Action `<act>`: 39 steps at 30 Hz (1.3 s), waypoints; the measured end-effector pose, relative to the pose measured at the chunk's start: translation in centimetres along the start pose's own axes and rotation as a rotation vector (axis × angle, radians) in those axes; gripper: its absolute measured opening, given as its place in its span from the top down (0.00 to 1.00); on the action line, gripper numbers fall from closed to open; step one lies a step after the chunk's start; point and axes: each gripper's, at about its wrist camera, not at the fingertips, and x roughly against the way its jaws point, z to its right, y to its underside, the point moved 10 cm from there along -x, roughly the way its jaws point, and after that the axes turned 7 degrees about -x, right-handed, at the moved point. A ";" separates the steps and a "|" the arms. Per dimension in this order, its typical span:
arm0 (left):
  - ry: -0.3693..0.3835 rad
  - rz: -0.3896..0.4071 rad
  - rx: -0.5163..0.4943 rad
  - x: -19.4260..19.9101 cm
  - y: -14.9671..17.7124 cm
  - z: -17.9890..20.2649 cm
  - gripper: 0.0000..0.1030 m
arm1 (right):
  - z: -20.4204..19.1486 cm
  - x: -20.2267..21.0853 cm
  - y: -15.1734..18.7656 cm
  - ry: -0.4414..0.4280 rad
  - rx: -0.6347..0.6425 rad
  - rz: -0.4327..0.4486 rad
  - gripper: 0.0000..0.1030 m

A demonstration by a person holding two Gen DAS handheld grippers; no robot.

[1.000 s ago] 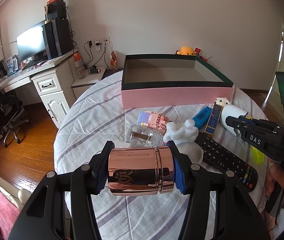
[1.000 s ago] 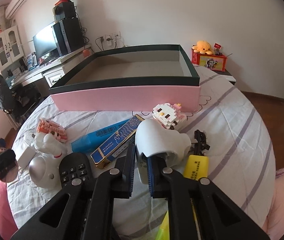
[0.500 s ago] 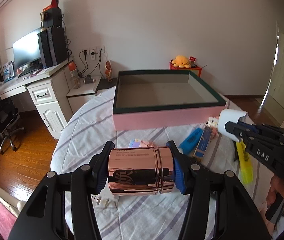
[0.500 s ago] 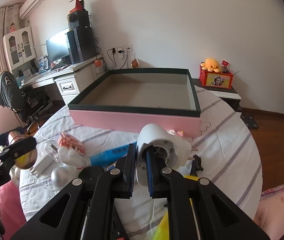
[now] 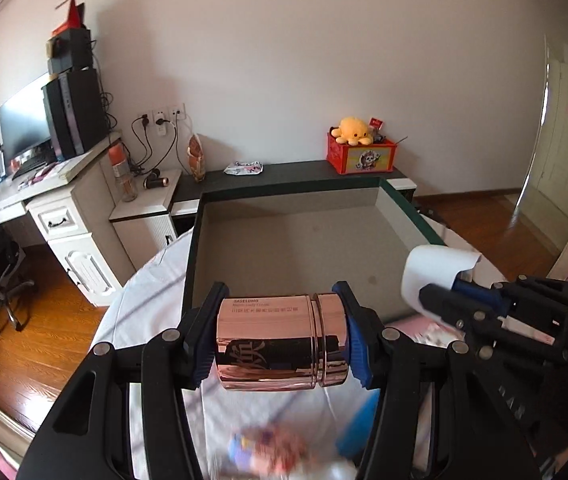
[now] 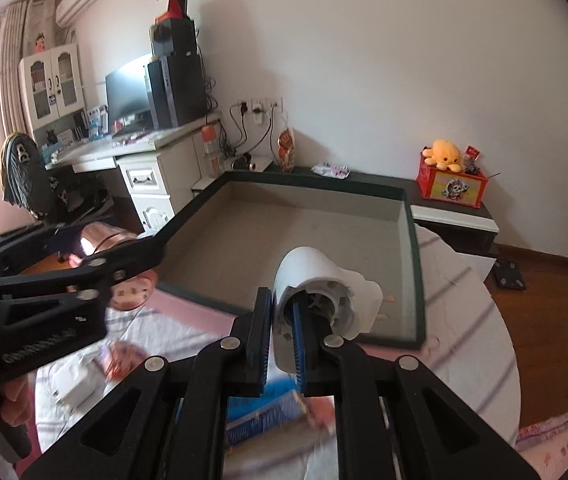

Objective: Organize rigid objects
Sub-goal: 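Lift the canister with the left tool while the right tool carries the white cup over the box, then open the left tool over the box while the right tool releases the white cup inside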

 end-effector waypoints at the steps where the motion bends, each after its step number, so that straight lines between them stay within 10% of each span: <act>1: 0.005 -0.012 -0.001 -1.0 -0.3 0.0 0.47 | -0.1 -0.9 -0.5 -0.006 0.000 -0.004 0.90; 11: 0.020 -0.159 0.009 -9.9 0.3 -1.2 0.47 | 0.6 -7.9 -0.3 -0.014 -0.013 -0.128 0.90; 21: -0.017 -0.152 0.013 -10.0 0.8 -1.4 0.43 | 1.6 -8.1 0.6 0.013 -0.040 -0.137 0.86; 32: -0.137 -0.036 0.029 -3.0 0.5 -3.3 0.08 | 2.0 -3.3 -0.4 0.085 -0.050 -0.032 0.24; 39: -0.181 0.054 0.012 4.2 0.8 -3.5 0.00 | 1.2 2.1 -0.3 0.106 -0.055 0.047 0.20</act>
